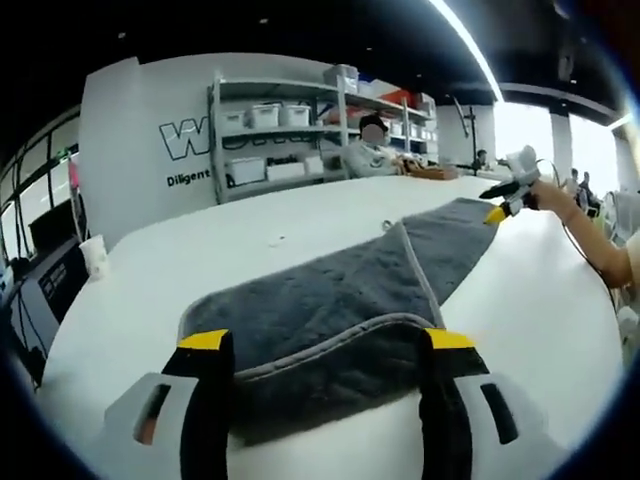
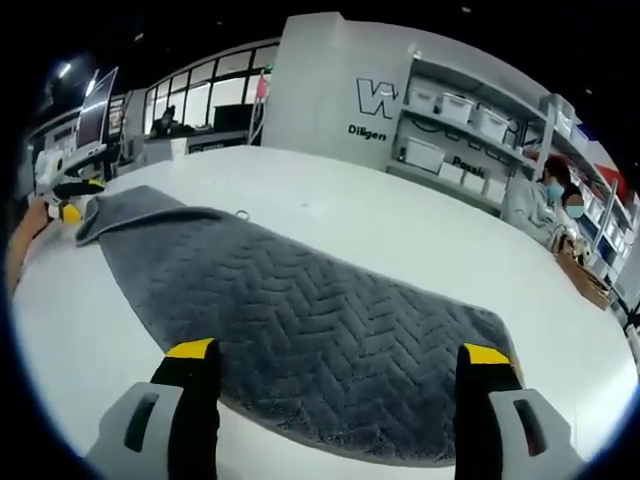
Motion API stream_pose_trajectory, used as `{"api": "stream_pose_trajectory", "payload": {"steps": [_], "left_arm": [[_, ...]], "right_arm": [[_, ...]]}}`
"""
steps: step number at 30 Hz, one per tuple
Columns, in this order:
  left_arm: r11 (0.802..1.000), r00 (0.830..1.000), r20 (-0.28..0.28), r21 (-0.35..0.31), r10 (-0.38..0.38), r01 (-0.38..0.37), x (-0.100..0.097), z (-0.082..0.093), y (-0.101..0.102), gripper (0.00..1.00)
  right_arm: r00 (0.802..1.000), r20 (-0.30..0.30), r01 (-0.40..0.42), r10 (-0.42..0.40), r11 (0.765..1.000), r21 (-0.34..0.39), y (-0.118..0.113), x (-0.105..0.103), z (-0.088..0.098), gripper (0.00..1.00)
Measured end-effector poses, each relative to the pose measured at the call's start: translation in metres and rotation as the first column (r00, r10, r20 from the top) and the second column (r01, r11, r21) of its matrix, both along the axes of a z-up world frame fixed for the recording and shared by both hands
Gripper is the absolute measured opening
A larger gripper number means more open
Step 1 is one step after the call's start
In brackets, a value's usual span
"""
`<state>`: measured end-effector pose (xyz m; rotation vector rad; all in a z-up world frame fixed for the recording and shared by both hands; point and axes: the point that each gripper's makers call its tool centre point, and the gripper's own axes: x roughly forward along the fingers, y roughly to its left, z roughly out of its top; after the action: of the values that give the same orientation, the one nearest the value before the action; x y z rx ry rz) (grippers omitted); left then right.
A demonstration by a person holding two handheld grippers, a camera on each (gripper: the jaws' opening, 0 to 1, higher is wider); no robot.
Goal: Open the folded towel by lifting each exposed corner and separating the folded layers until the towel lies flat within the target outline without major curled edges
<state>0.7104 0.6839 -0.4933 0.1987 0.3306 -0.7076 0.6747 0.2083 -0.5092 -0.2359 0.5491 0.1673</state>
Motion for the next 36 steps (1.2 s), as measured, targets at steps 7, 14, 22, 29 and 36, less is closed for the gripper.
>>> {"api": "stream_pose_trajectory", "payload": {"steps": [7,14,22,29,36], "left_arm": [[0.999,1.0,-0.005,0.039,-0.016,0.017,-0.002,-0.003,0.008,0.51],[0.985,0.999,-0.012,0.167,-0.043,0.044,-0.003,-0.021,0.004,0.33],[0.981,0.998,-0.003,0.181,-0.066,0.065,-0.005,-0.021,0.002,0.19],[0.975,0.995,0.011,0.199,-0.103,0.099,-0.012,-0.019,-0.003,0.07],[0.974,0.992,0.005,0.193,-0.125,0.122,-0.017,-0.017,0.0,0.05]], "right_arm": [[1.0,-0.004,0.001,-0.001,1.0,-0.002,-0.001,0.001,-0.001,0.98],[1.0,-0.008,0.001,-0.002,1.0,-0.006,-0.002,0.001,-0.002,0.97],[1.0,-0.009,0.0,0.0,1.0,-0.008,-0.001,-0.001,-0.002,0.97],[1.0,-0.012,0.0,0.0,1.0,-0.008,-0.002,0.0,-0.003,0.97],[1.0,-0.016,-0.001,0.001,1.0,-0.011,-0.002,0.001,-0.004,0.97]]}}
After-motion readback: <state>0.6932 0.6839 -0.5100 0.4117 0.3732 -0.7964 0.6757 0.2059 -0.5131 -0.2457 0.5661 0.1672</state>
